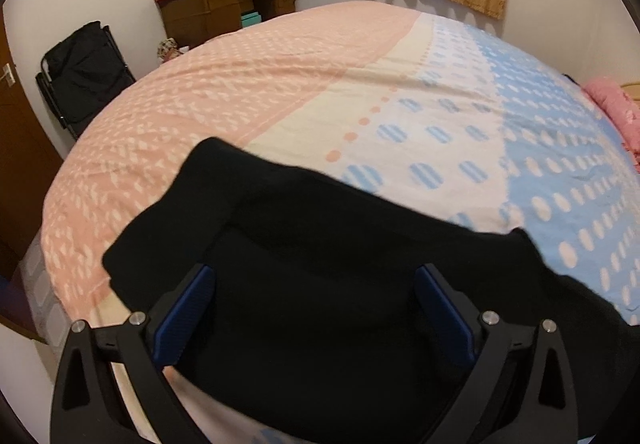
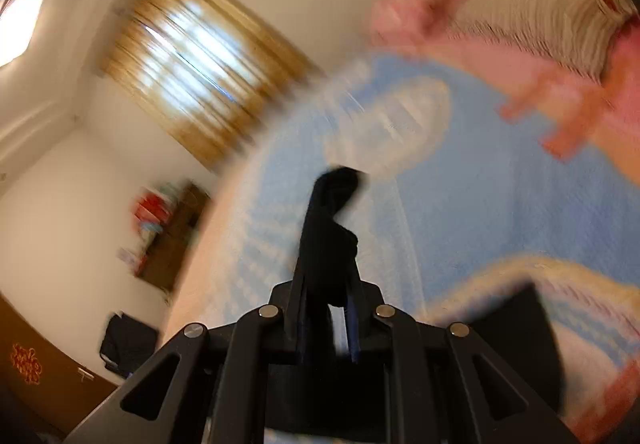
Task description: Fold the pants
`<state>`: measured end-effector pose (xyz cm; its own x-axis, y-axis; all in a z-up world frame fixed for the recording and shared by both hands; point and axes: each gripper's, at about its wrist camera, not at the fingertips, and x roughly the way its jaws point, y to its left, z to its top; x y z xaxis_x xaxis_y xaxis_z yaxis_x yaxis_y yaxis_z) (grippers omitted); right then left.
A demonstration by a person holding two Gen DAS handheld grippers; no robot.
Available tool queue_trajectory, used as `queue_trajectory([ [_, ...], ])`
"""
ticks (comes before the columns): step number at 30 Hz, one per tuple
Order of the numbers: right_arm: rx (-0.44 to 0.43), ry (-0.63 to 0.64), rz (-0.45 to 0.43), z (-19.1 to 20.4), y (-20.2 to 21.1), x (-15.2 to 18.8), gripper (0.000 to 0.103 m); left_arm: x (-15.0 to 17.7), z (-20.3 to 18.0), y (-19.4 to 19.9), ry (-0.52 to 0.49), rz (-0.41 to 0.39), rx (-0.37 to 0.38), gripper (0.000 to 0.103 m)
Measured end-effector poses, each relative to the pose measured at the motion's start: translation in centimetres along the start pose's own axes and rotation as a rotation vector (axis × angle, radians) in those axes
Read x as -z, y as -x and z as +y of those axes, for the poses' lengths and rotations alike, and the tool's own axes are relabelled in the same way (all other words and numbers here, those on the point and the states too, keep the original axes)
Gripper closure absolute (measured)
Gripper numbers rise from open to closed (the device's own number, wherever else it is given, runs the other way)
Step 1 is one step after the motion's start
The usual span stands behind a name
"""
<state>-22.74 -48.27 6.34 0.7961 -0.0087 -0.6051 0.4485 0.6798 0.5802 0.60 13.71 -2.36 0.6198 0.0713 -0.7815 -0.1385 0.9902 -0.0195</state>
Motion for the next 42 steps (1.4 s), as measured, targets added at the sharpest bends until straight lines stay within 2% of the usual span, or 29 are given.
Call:
queue_trajectory([
  [1,0.137,0.0,0.039,-0.5,-0.3,0.3,0.084,0.0,-0.2,0.0,-0.003,0.001,0.007,0.001],
  [2,0.314,-0.002,0.064,-1.4,-0.6,0.6,0.083,0.0,-0.4,0.0,-0.007,0.001,0.017,0.001],
  [3,0.435,-0.019,0.059,-2.9,-0.4,1.1,0.083,0.0,-0.5,0.0,-0.011,0.003,0.024,0.001],
  [5,0.451,-0.048,0.009,-4.4,0.5,1.4,0.083,0.1,-0.7,0.0,-0.019,0.006,0.03,0.001],
  [7,0.485,-0.059,-0.124,-5.2,2.6,2.1,0.083,0.2,-0.9,0.1,-0.026,-0.001,0.037,0.001],
  [9,0.537,-0.031,-0.19,-4.9,3.6,2.5,0.082,0.2,-0.9,0.3,-0.032,-0.008,0.039,0.001],
  [11,0.498,-0.02,-0.208,-4.6,4.3,3.4,0.082,0.1,-1.0,0.6,-0.04,-0.015,0.045,0.001],
  [13,0.39,0.006,-0.209,-3.8,4.6,4.6,0.082,0.1,-1.1,1.1,-0.055,-0.036,0.041,0.001],
  [14,0.378,0.037,-0.202,-3.4,4.3,5.3,0.082,0.1,-1.2,1.4,-0.064,-0.051,0.037,0.001],
  [16,0.411,0.136,-0.185,-2.5,3.3,6.7,0.082,0.1,-1.5,1.8,-0.083,-0.078,0.031,0.001],
  [19,0.453,0.204,-0.122,-3.0,1.4,8.2,0.082,0.2,-2.1,1.8,-0.106,-0.074,0.042,0.001],
  [23,0.432,0.172,-0.06,-4.0,-1.3,8.6,0.082,0.5,-2.6,1.6,-0.127,-0.064,0.044,0.001],
  [25,0.428,0.186,-0.073,-3.5,-2.3,8.1,0.082,0.6,-2.7,1.5,-0.12,-0.054,0.048,0.001],
  [28,0.376,0.149,-0.042,-3.5,-4.2,7.0,0.069,0.6,-2.4,1.8,-0.1,-0.051,0.057,0.001],
  [29,0.346,0.132,-0.051,-3.7,-4.7,6.8,0.066,0.6,-2.3,1.9,-0.099,-0.056,0.055,0.001],
  [31,0.335,0.134,-0.072,-3.6,-5.1,6.9,0.064,0.6,-2.2,2.2,-0.098,-0.064,0.047,0.001],
  [33,0.316,0.138,-0.101,-3.4,-4.9,7.5,0.058,0.7,-2.1,2.1,-0.096,-0.062,0.045,0.001],
  [39,0.181,0.053,-0.139,-2.9,-4.6,9.0,0.05,0.8,-2.0,1.2,-0.092,-0.035,0.043,0.001],
  [42,0.209,0.075,-0.152,-2.1,-5.5,9.1,0.049,0.9,-2.2,1.1,-0.092,-0.031,0.053,0.001],
])
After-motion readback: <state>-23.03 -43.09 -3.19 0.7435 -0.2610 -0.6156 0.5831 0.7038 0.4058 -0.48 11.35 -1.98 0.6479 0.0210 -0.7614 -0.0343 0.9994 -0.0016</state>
